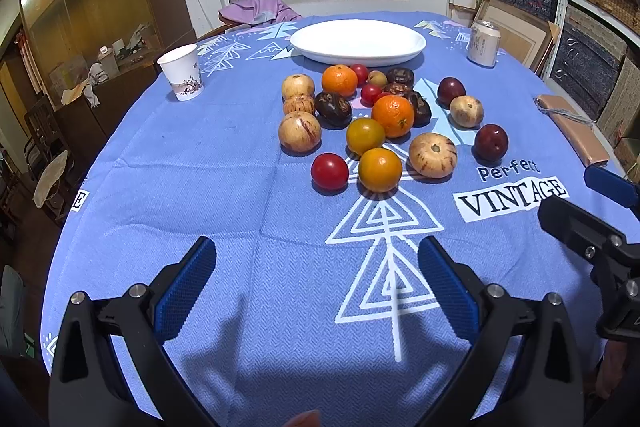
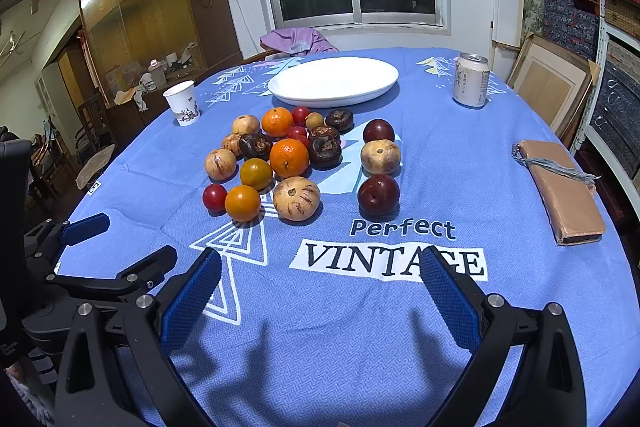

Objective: Organize fruits

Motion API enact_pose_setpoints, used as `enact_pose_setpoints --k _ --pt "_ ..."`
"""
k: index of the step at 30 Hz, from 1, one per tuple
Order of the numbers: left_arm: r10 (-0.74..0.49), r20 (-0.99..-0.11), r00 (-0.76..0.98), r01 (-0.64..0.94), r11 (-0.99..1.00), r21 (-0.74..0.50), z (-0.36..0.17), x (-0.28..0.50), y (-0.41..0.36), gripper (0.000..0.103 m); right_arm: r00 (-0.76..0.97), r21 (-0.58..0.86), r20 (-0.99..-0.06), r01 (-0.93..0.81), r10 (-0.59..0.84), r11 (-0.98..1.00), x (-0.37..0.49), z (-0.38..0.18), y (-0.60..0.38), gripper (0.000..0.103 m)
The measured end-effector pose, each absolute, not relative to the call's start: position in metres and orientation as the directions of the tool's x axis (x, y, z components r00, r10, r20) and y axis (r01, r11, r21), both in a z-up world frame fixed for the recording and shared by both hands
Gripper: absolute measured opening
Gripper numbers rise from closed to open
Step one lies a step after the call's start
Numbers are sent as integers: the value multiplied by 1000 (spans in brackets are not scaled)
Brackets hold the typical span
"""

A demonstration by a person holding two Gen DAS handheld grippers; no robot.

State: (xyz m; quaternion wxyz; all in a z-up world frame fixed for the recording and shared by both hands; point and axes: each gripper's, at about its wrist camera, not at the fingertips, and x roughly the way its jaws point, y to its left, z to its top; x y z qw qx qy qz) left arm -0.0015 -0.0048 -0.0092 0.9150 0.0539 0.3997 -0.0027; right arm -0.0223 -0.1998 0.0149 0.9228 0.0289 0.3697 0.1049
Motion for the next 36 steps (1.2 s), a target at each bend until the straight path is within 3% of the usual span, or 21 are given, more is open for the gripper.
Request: enact_pose_setpoints --k 25,29,36 --pt "34 -745 666 60 993 99 -15 2 -8 99 689 229 -664 -185 292 956 -18 9 -209 100" --pt "-64 -731 679 134 990 38 -21 3 -7 99 723 220 -607 -246 330 944 -21 9 -216 100" --pt "-265 -693 671 223 963 -152 -32 19 15 99 690 172 -655 -261 308 950 4 -5 -235 100"
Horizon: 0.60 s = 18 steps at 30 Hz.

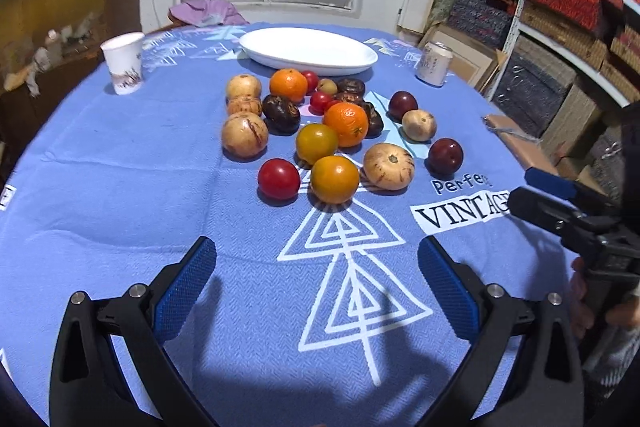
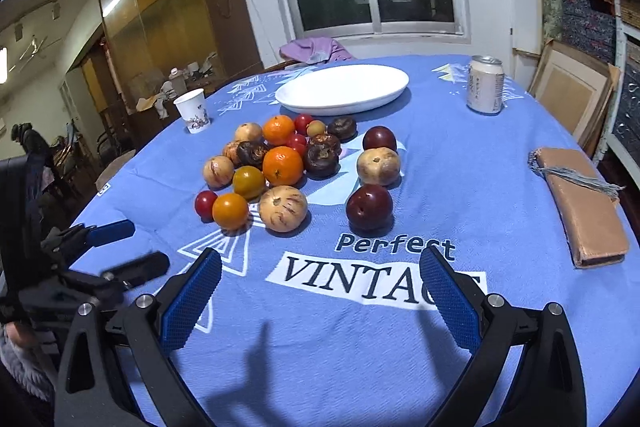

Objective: Organize fruits
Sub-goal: 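Close the left tool on a red tomato while the right tool grasps a dark red plum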

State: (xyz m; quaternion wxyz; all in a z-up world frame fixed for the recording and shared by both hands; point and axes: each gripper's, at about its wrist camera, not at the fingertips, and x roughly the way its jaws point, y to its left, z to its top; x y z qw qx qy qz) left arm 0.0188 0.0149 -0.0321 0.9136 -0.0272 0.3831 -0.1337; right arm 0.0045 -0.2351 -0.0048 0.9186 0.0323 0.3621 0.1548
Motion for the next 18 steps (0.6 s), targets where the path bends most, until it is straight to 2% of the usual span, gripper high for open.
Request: enact_pose_setpoints --k 2,9,15,17,18 --pt "-278 -720 636 228 959 -169 -33 33 19 99 650 161 -705 -243 284 957 20 -9 -242 100" --pt "-310 -762 569 245 948 -202 -35 76 30 99 592 210 -724 -301 355 930 57 -14 -250 100" --pt "-243 -781 576 268 958 -100 -42 100 20 99 573 248 -720 -312 390 917 81 -30 -249 98" --pt "-242 -782 575 285 955 -86 -46 105 15 96 571 283 -708 -312 417 907 84 -31 -254 75" --pt "-255 -783 567 302 949 -91 -49 107 13 88 571 293 -703 -309 423 905 85 -31 -255 57"
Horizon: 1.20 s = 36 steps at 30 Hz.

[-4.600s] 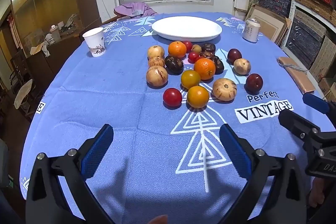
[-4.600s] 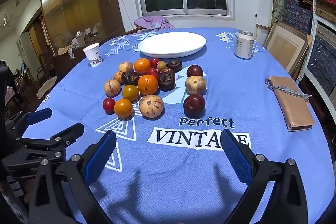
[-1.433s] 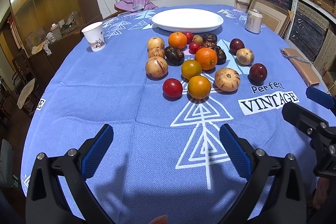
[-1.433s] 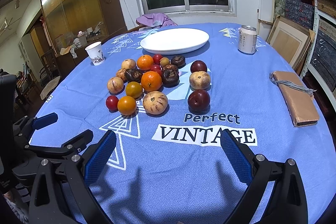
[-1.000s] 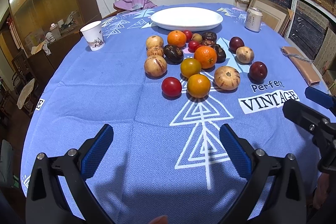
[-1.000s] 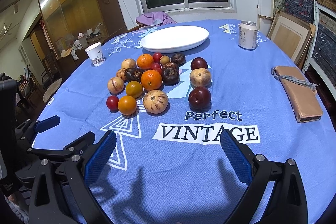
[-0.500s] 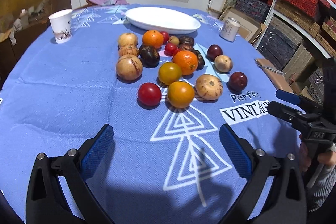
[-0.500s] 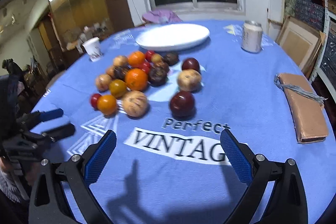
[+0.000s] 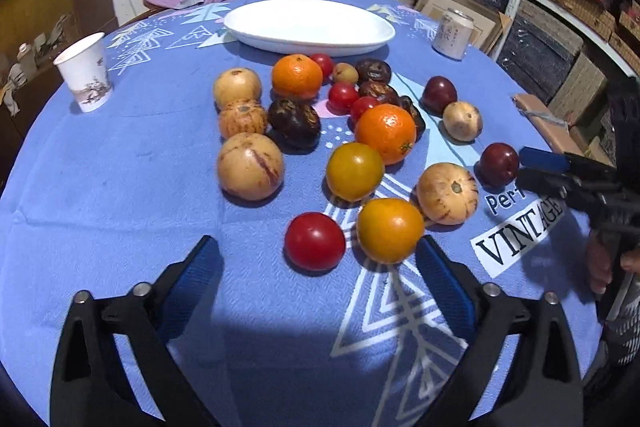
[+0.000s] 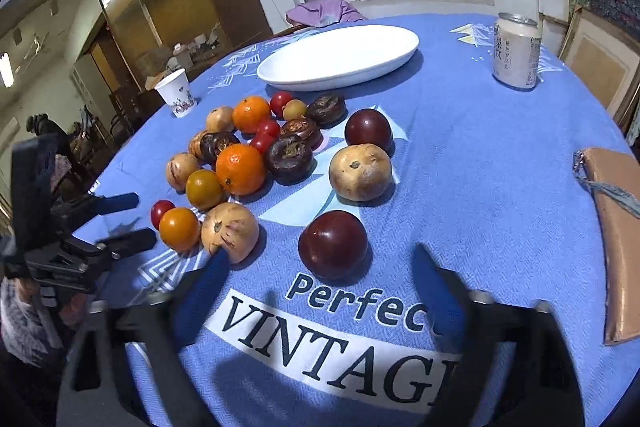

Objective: Organize fruits
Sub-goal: 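Close the left tool on a red tomato while the right tool grasps a dark red plum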

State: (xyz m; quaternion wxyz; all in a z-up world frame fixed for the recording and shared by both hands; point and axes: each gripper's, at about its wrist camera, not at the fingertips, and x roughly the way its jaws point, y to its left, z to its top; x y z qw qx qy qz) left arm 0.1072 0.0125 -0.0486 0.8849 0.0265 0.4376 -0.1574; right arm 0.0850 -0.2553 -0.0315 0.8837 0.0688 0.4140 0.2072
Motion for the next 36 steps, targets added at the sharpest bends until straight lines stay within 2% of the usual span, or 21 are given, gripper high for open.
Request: enact_pose_setpoints --k 1,3,11,15,16,21,27,30,33,35,36 --pt "-287 -781 555 324 939 -115 -50 108 11 83 570 302 -704 -299 423 905 87 -33 -257 51" --pt "-327 -776 539 355 924 -143 -51 111 7 79 545 326 -713 -298 440 897 90 -36 -259 51" --pt "-360 -750 555 400 906 -139 -53 114 -2 76 508 368 -731 -269 455 890 101 -46 -259 51" --pt "-407 -725 556 398 896 -199 -48 113 9 60 492 381 -733 -275 470 883 105 -49 -256 51" --pt "-416 -721 554 396 894 -211 -48 112 12 59 491 388 -731 -274 474 880 106 -49 -257 51" --pt "-417 -729 542 383 896 -227 -50 106 19 59 485 433 -715 -260 504 863 107 -52 -264 51" --pt "-444 -711 545 300 895 -329 -53 112 52 57 483 444 -710 -258 512 858 108 -53 -264 51" --pt "-440 -736 514 259 898 -356 -62 116 62 57 483 439 -712 -261 510 860 107 -53 -264 51" --pt "-438 -741 509 294 897 -329 -60 114 53 55 481 436 -712 -268 511 859 107 -52 -263 55" --pt "-425 -751 505 313 901 -299 -61 114 44 50 477 429 -713 -281 513 858 107 -52 -260 59" --pt "-427 -755 498 322 899 -296 -62 115 41 44 474 424 -714 -291 514 858 106 -51 -257 64"
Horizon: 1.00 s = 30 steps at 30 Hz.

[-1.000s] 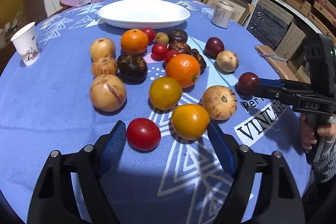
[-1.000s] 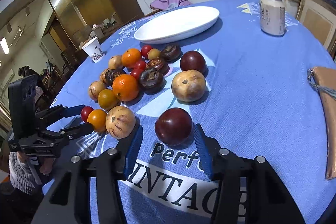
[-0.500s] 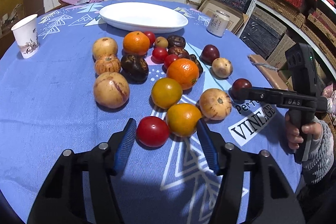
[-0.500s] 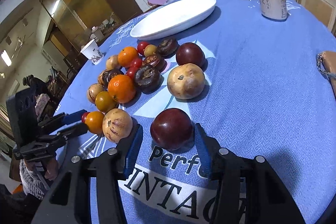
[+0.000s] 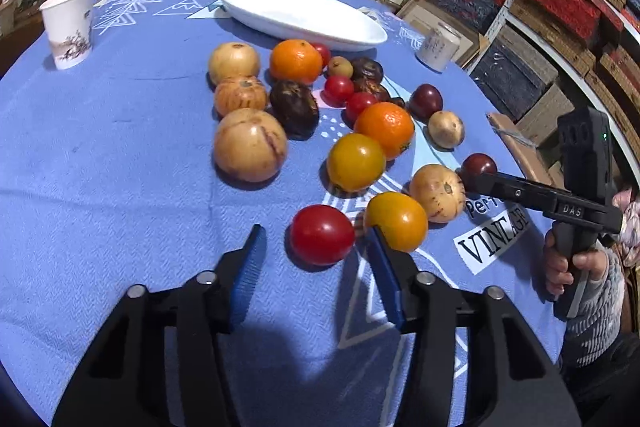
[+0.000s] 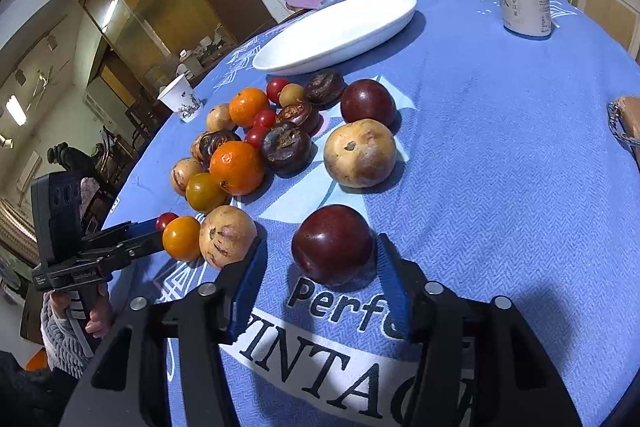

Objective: Organize fruits
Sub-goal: 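Close the left tool on a red tomato while the right tool grasps a dark red plum, then carry the tomato with the left tool onto the white plate while the right tool drops the plum there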

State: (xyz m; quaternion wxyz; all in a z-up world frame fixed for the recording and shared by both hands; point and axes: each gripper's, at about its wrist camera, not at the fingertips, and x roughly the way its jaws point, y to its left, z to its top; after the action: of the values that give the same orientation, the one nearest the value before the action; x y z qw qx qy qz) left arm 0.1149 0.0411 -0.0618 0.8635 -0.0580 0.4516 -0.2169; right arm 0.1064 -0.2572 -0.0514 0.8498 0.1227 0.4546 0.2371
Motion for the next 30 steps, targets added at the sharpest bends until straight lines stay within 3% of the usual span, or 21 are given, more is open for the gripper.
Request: enact_pose_setpoints --k 2,3,6,10,17,21,26,30 --pt "-407 -762 503 330 906 -266 -62 114 36 40 475 392 -725 -311 499 866 106 -50 -250 68" --pt "-410 -764 498 337 903 -266 -63 114 35 32 476 379 -729 -316 491 870 105 -50 -247 69" --pt "-414 -762 497 335 902 -272 -63 115 35 32 478 379 -728 -316 491 870 105 -50 -249 68" --pt "-407 -762 504 335 905 -262 -62 114 33 32 501 401 -724 -252 473 881 107 -52 -262 39" --pt "-412 -715 565 344 905 -249 -48 105 36 32 512 425 -702 -257 495 868 106 -48 -266 38" --pt "-409 -711 572 361 904 -230 -26 117 30 32 564 387 -670 -289 482 876 113 -15 -266 38" --pt "-374 -661 650 346 921 -181 26 173 18 32 642 341 -609 -318 466 884 168 43 -251 38" --pt "-352 -658 665 306 933 -190 40 242 5 32 627 372 -633 -268 454 889 244 36 -231 38"
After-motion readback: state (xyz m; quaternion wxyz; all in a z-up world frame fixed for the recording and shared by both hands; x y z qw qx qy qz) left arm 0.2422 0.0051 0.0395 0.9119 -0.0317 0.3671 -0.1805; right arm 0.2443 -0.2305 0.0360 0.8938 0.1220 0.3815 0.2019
